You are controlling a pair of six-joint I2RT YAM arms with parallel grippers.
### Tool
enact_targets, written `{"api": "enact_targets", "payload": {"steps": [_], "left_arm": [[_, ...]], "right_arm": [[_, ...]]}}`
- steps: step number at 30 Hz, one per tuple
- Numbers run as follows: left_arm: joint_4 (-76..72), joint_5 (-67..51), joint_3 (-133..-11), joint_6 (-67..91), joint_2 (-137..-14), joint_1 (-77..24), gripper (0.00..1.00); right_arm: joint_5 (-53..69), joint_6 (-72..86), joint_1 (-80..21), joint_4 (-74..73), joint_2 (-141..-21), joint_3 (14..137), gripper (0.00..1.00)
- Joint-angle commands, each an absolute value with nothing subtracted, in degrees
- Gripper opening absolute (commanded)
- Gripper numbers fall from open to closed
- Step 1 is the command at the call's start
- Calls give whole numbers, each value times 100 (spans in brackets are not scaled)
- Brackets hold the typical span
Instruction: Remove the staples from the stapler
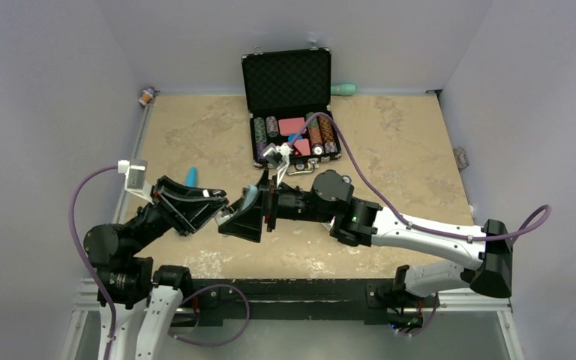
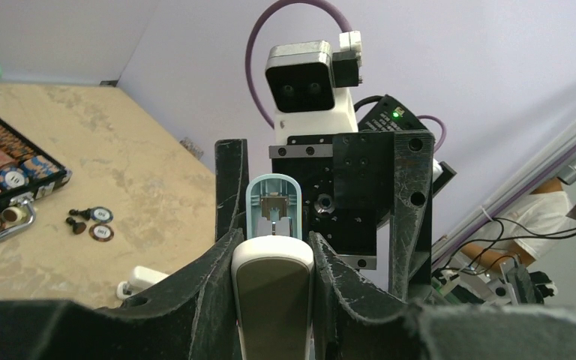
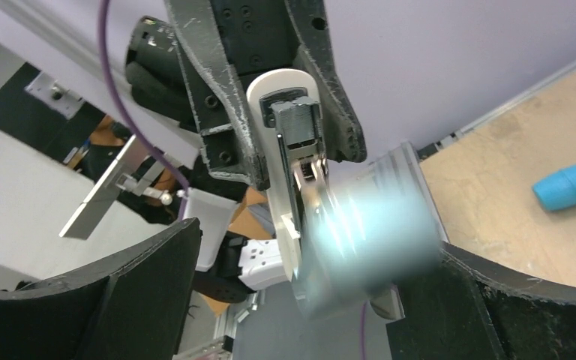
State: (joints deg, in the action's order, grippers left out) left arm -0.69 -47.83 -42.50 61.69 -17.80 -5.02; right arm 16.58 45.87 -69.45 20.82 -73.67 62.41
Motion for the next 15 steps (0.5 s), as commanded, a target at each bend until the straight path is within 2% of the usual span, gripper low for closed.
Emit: {"api": "enact_targets", "payload": {"steps": [1, 6, 15], "left_arm": [[853, -4705, -4665, 5539, -1934, -502, 0], [1753, -4611, -4773, 4929, -2043, -501, 0], [1785, -4376, -4282, 4717, -2255, -503, 0]], "right_arm": [[932, 4487, -6969, 1421, -7037, 6332, 99], [233, 4433, -6956, 609, -6736, 6132, 99], [-1145, 4560, -6910, -533, -5836, 5565, 99]]}}
